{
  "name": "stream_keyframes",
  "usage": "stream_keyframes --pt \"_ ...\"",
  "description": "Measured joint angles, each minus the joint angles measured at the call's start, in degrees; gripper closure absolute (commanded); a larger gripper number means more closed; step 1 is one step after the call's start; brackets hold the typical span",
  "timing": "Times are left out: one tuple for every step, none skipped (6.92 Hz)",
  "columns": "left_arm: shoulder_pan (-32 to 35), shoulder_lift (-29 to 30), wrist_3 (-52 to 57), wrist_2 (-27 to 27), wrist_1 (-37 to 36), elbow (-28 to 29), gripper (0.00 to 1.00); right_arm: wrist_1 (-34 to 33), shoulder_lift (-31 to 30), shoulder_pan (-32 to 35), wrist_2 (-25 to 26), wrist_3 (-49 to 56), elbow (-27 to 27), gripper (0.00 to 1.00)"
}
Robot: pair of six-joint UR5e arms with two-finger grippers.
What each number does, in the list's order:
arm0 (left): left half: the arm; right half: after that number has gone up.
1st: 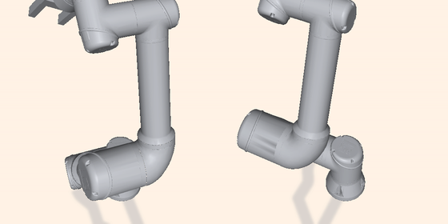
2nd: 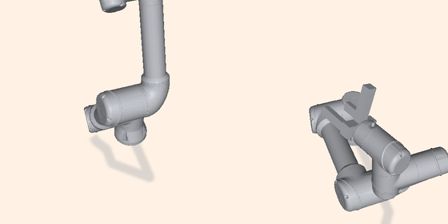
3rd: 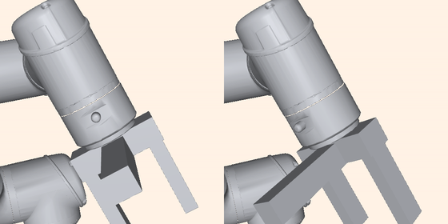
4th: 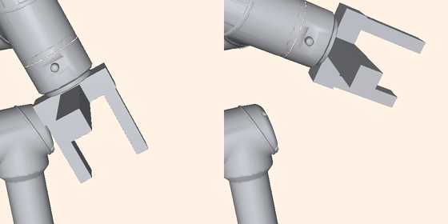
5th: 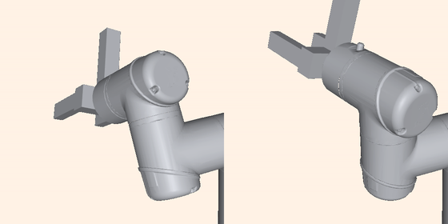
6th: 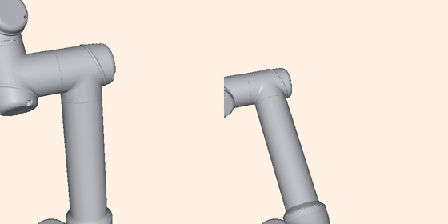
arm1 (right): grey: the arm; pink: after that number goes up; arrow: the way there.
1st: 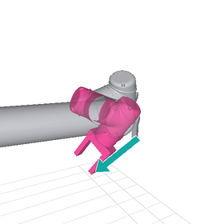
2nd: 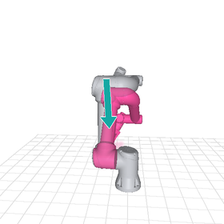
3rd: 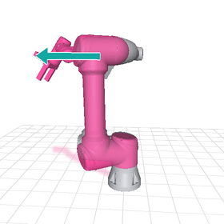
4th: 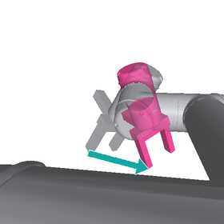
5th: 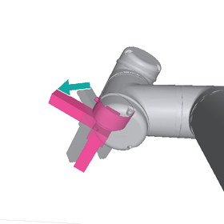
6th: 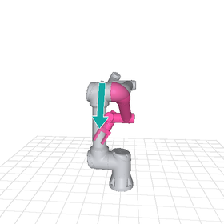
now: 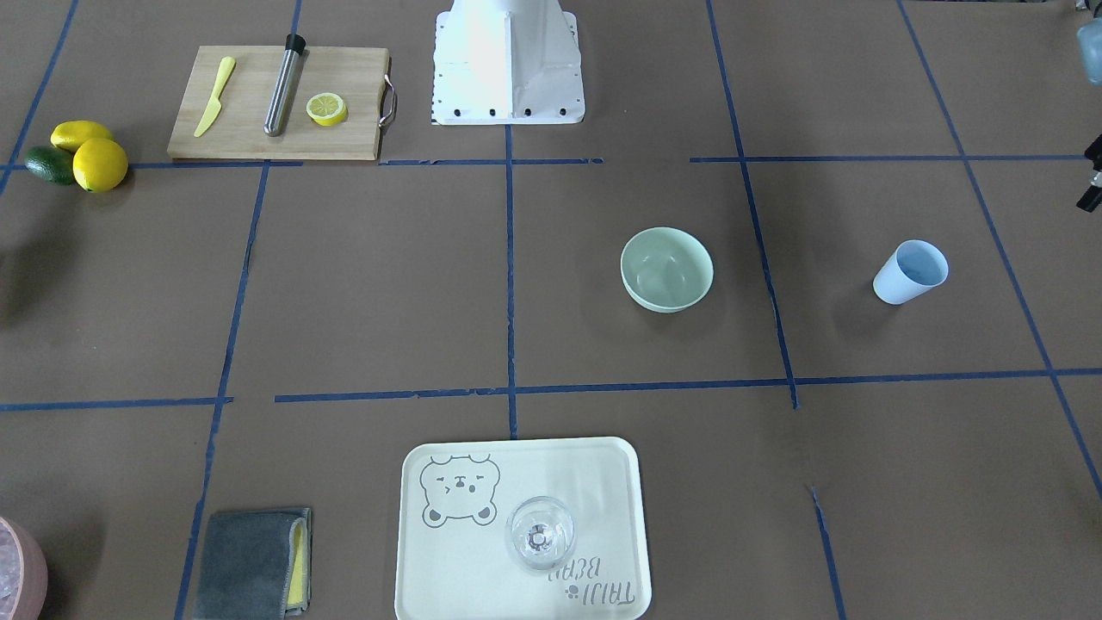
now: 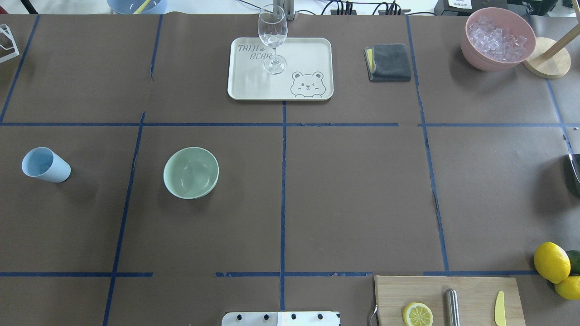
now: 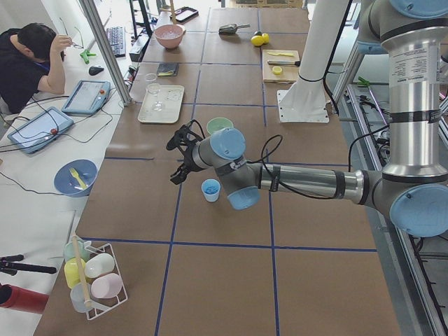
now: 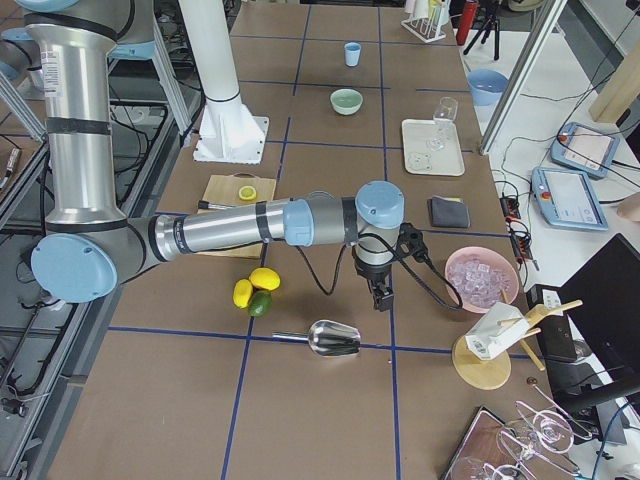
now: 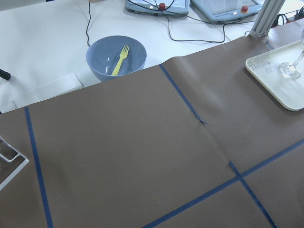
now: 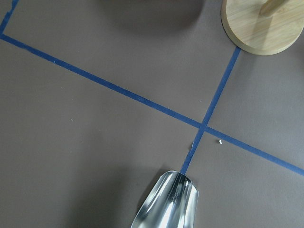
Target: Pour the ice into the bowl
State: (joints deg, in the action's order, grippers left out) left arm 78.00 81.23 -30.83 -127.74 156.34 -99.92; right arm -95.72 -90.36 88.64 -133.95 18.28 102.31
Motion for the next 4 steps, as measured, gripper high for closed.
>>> stream_keyframes --pt "-6.5 -1.9 -6.3 8.2 4.2 -0.5 0.0 0.0 -0.4 0.1 0.0 0.0 0.2 0.0" --pt "-13.9 -3.9 -12.4 18.3 6.3 -1.2 0.0 0.0 -1.0 0.1 0.0 0.0 0.7 0.0" --pt "-21.3 -5.9 -17.8 28.7 7.7 -1.6 0.0 0.0 -1.9 0.1 0.1 -0.1 1.8 0.0" --pt "-28.9 -7.5 -22.8 39.0 8.4 -1.8 0.0 0.0 -2.7 0.2 0.1 -0.1 2.8 0.0"
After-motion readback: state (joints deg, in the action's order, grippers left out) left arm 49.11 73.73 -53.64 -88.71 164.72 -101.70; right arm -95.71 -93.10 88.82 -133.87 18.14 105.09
